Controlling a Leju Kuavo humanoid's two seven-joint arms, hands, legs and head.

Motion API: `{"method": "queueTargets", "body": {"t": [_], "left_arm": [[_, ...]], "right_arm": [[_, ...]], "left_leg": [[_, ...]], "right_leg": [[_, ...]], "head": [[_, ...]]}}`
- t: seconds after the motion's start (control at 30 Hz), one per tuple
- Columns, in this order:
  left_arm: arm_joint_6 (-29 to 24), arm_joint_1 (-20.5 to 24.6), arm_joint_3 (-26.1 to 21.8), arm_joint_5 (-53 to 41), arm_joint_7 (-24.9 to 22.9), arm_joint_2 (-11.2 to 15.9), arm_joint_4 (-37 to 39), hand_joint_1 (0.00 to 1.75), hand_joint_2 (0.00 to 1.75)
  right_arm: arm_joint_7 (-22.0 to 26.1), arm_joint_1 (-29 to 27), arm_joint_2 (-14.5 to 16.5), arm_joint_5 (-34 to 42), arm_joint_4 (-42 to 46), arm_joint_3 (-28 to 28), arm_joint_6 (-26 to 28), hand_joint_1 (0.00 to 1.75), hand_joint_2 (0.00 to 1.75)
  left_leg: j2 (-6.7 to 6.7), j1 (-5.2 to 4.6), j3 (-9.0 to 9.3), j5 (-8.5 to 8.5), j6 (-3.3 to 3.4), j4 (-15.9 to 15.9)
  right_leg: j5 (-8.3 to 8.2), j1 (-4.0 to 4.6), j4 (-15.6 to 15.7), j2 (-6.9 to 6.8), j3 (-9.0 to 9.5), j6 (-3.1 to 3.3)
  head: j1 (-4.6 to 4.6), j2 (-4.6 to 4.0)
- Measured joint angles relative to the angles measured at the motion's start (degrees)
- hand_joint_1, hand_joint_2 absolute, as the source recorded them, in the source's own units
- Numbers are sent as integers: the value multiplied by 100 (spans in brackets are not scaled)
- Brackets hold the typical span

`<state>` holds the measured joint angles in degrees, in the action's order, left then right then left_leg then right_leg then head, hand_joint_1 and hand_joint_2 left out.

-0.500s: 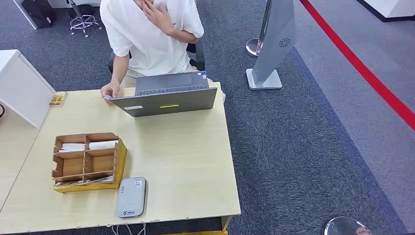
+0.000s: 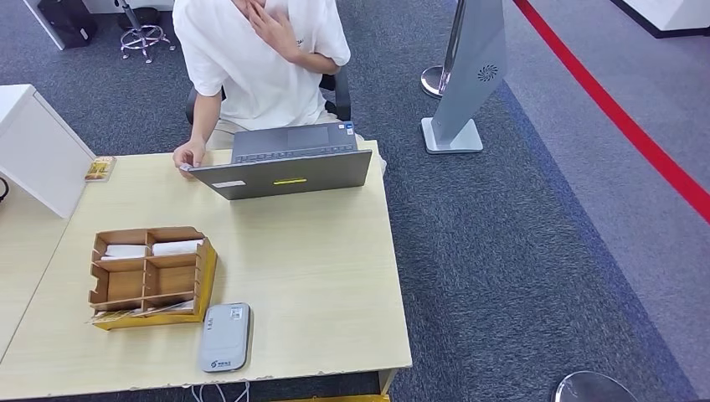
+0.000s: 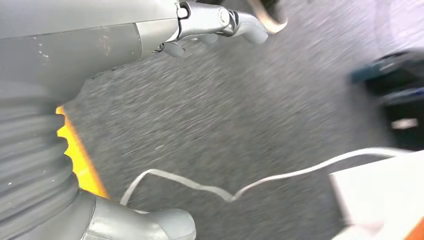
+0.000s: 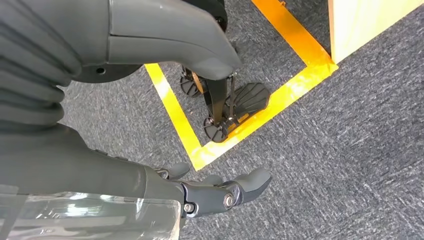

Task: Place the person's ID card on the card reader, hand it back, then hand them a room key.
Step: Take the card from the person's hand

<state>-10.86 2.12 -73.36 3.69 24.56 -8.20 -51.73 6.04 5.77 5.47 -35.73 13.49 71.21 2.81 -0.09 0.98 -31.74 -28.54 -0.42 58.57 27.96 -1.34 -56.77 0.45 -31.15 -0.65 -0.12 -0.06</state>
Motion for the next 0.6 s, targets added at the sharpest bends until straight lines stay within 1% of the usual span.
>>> {"method": "queueTargets", "body": {"t": [0.27,0.6], "left_arm": [[-399,-285,487,433,372,-294,-1561,0,175],[-894,-491,1149,652,837,-594,-3458,0,175]], "right_arm": [[10,19,10,-42,-23,107,28,0,175],[23,30,31,-151,-44,155,45,0,175]], "left_leg": [[0,0,2,1,1,0],[0,0,4,2,0,0]], "right_leg": [[-1,0,0,0,2,0],[-1,0,0,0,3,1]], "head": [[0,-1],[-1,1]]}}
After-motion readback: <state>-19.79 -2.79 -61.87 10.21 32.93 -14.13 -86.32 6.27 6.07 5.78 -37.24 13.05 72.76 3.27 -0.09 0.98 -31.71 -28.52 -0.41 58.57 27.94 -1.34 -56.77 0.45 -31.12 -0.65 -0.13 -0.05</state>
